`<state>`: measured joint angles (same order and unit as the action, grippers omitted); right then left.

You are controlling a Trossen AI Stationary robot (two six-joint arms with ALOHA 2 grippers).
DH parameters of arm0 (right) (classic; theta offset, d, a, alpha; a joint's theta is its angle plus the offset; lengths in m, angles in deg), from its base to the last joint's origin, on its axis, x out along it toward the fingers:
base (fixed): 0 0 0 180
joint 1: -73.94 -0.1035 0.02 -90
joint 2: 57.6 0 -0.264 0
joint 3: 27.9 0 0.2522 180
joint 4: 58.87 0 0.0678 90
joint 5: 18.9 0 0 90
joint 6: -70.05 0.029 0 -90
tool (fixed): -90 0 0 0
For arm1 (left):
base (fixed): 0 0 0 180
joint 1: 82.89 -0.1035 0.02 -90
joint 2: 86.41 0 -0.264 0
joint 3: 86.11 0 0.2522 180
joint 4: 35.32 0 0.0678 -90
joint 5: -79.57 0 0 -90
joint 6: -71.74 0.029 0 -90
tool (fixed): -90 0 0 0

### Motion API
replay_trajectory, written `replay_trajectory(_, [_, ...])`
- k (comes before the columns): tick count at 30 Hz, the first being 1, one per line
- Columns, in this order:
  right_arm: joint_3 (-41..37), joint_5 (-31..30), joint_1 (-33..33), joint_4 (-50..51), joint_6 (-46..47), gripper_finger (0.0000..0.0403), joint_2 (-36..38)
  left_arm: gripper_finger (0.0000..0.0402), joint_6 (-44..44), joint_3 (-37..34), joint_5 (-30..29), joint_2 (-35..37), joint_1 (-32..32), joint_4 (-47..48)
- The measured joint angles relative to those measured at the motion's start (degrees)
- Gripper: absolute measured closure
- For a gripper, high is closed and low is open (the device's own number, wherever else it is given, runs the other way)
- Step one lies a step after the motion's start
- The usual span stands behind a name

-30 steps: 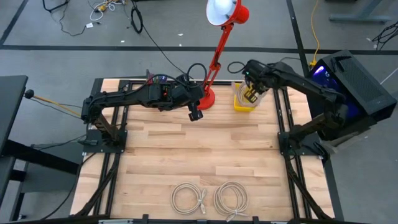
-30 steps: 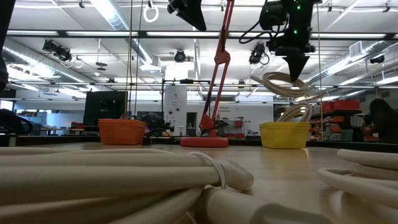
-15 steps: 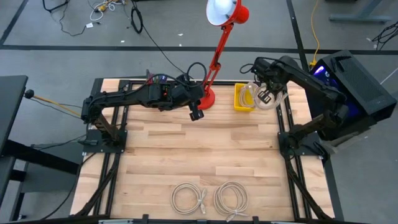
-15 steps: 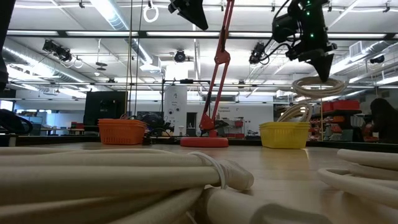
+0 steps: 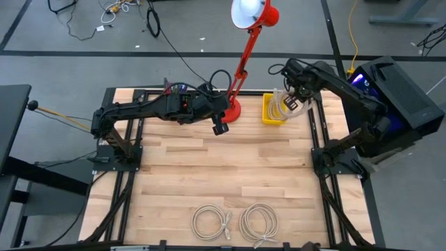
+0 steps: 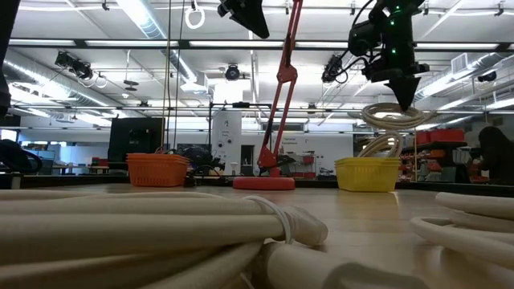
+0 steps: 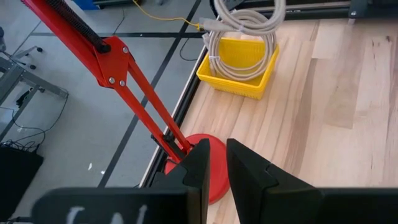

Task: Pick & Place USB Port
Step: Put the white HDMI cable into the yellow bin

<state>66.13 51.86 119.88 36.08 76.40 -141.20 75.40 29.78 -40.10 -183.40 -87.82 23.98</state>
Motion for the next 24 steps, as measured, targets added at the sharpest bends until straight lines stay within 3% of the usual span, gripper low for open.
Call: replay_trajectory(24, [0.0, -1.5, 0.3, -7.2, 1.7, 0.0400, 0.0, 0.0344, 0.0, 0.0, 0.0, 0.0, 0.0, 0.1])
